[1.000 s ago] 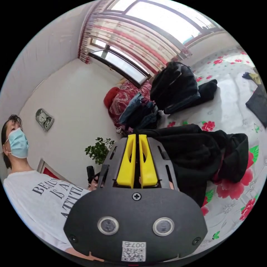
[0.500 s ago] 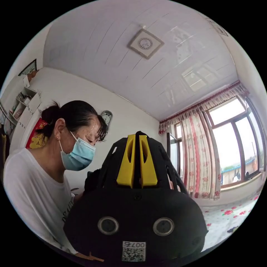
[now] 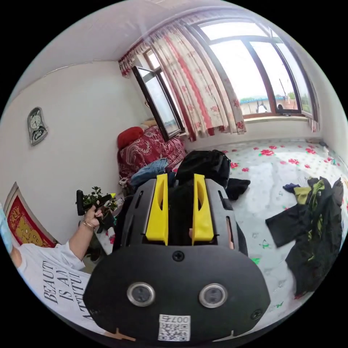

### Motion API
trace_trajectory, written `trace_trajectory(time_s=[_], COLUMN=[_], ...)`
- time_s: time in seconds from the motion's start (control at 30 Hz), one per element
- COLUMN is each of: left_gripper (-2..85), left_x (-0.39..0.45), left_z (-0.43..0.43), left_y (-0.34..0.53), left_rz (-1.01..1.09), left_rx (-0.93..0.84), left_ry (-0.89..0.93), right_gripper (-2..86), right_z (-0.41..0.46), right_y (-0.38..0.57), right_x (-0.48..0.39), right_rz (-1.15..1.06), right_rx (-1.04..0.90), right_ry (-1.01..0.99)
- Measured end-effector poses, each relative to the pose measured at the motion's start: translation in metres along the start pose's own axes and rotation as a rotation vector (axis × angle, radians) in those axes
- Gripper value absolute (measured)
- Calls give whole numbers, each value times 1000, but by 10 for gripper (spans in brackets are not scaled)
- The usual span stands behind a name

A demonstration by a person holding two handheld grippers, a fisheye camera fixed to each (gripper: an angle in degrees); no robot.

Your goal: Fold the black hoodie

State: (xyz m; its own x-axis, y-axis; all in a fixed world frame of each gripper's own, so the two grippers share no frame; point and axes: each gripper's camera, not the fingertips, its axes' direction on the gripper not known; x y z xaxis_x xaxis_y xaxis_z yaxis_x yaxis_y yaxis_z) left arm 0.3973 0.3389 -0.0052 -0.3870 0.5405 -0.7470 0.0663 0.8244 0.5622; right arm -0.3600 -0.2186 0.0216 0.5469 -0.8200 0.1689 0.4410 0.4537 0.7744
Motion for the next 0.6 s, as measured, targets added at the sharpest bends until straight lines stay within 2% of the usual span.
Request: trace_trajectory(time_s=[0.13, 0.27, 0.43, 0.53, 0.6], left_gripper=[68, 84, 117, 115, 89], left_x=[-32, -43, -24, -5, 15], left_z=[31, 79, 123, 168, 196], left_y=[88, 193, 253, 273, 286], left_rz=[-6, -27, -2, 128, 288], left_rx=[-122, -426, -600, -724, -765], left_ry=[-111, -187, -191, -225, -309], right_gripper=[81, 96, 105, 109, 111], right_z=[83, 160, 234, 283, 315], right_y=[136, 241, 237, 209, 194], right_x=[86, 136, 145, 159, 168], right_rz=[137, 307, 210, 186, 191], right_rx=[-228, -484, -585, -592, -599], right_ry=[90, 31, 112, 91, 66])
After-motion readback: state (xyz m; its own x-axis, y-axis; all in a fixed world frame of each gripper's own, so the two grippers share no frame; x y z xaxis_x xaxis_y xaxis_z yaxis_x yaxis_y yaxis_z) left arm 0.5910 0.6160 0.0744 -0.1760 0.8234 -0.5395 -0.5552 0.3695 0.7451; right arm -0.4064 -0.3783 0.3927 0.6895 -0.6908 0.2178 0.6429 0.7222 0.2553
